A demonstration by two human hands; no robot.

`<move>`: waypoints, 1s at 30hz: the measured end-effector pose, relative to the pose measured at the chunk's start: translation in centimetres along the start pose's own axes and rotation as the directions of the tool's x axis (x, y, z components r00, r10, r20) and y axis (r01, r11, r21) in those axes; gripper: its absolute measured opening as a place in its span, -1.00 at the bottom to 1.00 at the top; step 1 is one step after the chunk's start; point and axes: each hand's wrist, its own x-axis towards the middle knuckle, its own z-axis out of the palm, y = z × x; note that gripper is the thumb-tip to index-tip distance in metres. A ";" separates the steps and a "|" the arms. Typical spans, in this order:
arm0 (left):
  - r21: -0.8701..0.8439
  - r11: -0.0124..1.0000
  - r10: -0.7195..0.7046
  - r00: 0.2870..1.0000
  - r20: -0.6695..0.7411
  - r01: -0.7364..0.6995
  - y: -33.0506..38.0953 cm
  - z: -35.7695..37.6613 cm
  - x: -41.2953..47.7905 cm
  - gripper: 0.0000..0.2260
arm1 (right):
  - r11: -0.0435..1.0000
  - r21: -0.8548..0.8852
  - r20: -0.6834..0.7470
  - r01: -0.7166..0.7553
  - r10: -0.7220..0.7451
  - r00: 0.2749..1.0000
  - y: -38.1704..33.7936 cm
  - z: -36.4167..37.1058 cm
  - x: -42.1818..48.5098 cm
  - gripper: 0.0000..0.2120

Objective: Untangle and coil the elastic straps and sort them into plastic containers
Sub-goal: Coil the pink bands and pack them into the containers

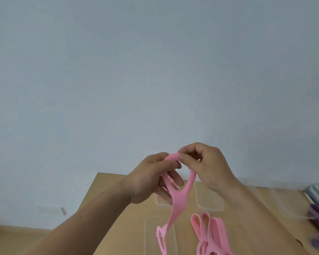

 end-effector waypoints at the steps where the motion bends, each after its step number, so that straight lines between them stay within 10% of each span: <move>1: -0.021 1.000 -0.007 1.000 -0.001 0.007 0.0 0.0 -0.1 -0.73 | 0.998 -0.040 -0.016 0.053 -0.053 0.998 -0.2 0.2 -0.2 -0.89; 9: -0.117 0.993 -0.011 0.999 -0.033 0.007 0.2 -0.1 -1.0 -0.66 | 0.901 -0.213 0.000 0.378 -0.387 0.922 0.3 1.0 -1.2 -0.81; 19: 0.120 0.988 0.096 0.995 -0.018 -0.093 -0.3 -1.0 -1.9 -0.67 | 0.998 0.066 0.155 0.002 -0.013 0.988 0.2 0.6 -2.1 -0.81; 30: -0.014 0.992 -0.130 0.989 -0.069 0.129 -1.7 -0.9 -1.4 -0.78 | 0.898 -0.316 0.019 0.306 -0.316 0.948 1.9 1.7 -3.0 -0.85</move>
